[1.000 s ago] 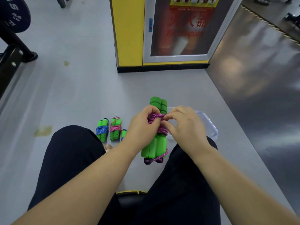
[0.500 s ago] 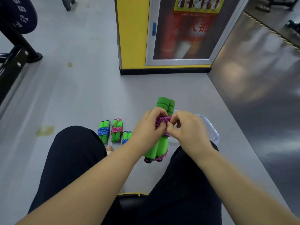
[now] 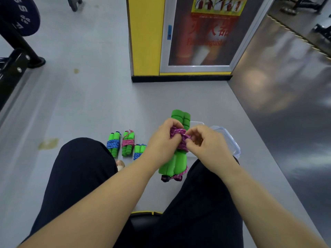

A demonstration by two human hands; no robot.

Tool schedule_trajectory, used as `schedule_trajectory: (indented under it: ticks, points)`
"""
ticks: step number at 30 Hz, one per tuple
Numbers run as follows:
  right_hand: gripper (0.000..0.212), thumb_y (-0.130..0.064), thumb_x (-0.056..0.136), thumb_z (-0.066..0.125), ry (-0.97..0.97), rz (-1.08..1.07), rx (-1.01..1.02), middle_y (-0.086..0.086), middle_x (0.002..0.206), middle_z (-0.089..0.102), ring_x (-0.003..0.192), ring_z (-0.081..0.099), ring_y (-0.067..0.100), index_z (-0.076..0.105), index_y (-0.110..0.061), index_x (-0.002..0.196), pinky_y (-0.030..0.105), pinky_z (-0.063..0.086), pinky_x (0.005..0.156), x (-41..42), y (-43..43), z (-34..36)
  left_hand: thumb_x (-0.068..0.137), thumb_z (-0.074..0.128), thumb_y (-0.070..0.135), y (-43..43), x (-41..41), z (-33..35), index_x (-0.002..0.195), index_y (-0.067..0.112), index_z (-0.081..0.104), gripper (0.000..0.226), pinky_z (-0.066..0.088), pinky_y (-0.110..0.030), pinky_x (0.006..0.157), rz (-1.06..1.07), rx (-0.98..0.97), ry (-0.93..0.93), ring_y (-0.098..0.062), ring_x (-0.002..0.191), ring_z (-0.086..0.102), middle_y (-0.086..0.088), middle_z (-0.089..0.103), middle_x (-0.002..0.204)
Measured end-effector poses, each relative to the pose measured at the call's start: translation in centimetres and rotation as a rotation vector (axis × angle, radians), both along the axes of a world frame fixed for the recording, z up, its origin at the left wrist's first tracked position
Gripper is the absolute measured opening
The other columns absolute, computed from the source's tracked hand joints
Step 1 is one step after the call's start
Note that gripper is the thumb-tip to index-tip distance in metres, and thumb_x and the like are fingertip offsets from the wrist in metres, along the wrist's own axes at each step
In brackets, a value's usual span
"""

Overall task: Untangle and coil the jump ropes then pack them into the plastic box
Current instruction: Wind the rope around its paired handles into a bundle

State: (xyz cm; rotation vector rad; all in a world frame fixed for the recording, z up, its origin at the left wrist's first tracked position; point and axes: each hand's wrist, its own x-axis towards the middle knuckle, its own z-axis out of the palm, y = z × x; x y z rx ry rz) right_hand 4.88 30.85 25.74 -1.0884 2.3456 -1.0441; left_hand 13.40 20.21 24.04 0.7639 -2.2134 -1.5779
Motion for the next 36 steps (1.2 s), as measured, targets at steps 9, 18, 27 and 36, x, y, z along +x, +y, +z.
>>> schedule_trajectory:
  ticks: [9, 18, 27, 36]
  points:
    - [0.017, -0.019, 0.092, 0.055, -0.297, -0.163, -0.285, -0.009, 0.066, 0.057, 0.057, 0.049, 0.0, 0.062, -0.018, 0.076, 0.011, 0.042, 0.059, 0.1, 0.4, 0.0, 0.092, 0.052, 0.011, -0.1, -0.2, 1.3, 0.096, 0.025, 0.052, 0.014, 0.04, -0.007, 0.062, -0.066, -0.024, 0.073, 0.001, 0.072, 0.05, 0.014, 0.055, 0.082]
    - [0.02, -0.024, 0.096, 0.049, -0.433, -0.259, -0.35, -0.015, 0.055, 0.051, 0.057, 0.045, 0.002, 0.06, -0.015, 0.082, 0.013, 0.043, 0.063, -0.5, 0.7, -0.6, 0.09, 0.05, 0.007, -0.2, -1.6, 1.3, 0.098, 0.022, 0.053, 0.017, 0.039, -0.011, 0.064, -0.101, -0.105, 0.06, -0.002, 0.076, 0.05, 0.012, 0.054, 0.087]
    - [0.025, -0.001, 0.072, 0.074, -0.347, -0.149, -0.391, -0.012, 0.07, 0.065, 0.067, 0.064, 0.006, 0.072, -0.026, 0.072, 0.02, 0.053, 0.069, -3.6, 2.1, -1.1, 0.089, 0.053, -0.003, -0.4, -1.1, 1.4, 0.092, 0.02, 0.06, 0.024, 0.055, -0.036, 0.078, 0.011, 0.607, 0.13, -0.019, 0.076, 0.062, -0.006, 0.064, 0.091]
    - [0.014, -0.019, 0.094, 0.053, -0.435, -0.423, -0.412, 0.003, 0.093, 0.064, 0.07, 0.064, 0.013, 0.065, -0.025, 0.09, 0.025, 0.054, 0.066, -4.0, 4.0, -2.3, 0.088, 0.058, 0.0, -2.7, -0.6, 2.3, 0.092, 0.023, 0.058, 0.023, 0.057, -0.026, 0.069, -0.002, 0.448, 0.185, -0.012, 0.068, 0.062, 0.0, 0.063, 0.082]
